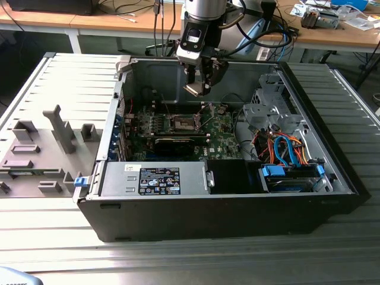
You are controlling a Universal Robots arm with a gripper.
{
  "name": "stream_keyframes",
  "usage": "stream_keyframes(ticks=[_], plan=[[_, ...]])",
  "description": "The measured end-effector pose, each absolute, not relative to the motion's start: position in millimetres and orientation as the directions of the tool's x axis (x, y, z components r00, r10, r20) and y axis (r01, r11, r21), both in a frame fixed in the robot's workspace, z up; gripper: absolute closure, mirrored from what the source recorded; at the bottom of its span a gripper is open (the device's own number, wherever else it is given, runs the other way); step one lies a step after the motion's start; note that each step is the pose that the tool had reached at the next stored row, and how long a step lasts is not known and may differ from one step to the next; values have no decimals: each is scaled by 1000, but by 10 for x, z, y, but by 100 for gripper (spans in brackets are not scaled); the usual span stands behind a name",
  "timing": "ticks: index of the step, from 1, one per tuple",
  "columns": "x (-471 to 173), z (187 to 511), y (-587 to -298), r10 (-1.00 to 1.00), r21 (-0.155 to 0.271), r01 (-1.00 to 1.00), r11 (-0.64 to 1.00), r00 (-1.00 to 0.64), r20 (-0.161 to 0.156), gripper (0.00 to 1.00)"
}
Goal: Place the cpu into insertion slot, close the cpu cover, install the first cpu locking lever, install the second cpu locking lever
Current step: 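Place the cpu into insertion slot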
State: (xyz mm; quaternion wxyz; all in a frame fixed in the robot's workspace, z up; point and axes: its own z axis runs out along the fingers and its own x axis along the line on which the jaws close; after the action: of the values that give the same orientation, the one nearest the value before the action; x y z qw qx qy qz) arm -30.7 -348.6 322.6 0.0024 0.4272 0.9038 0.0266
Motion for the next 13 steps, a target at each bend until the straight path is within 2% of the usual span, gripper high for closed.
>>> stream_keyframes(ticks=[13], plan=[[-307, 3226, -3486, 780, 50, 780, 624, -625, 18, 45]])
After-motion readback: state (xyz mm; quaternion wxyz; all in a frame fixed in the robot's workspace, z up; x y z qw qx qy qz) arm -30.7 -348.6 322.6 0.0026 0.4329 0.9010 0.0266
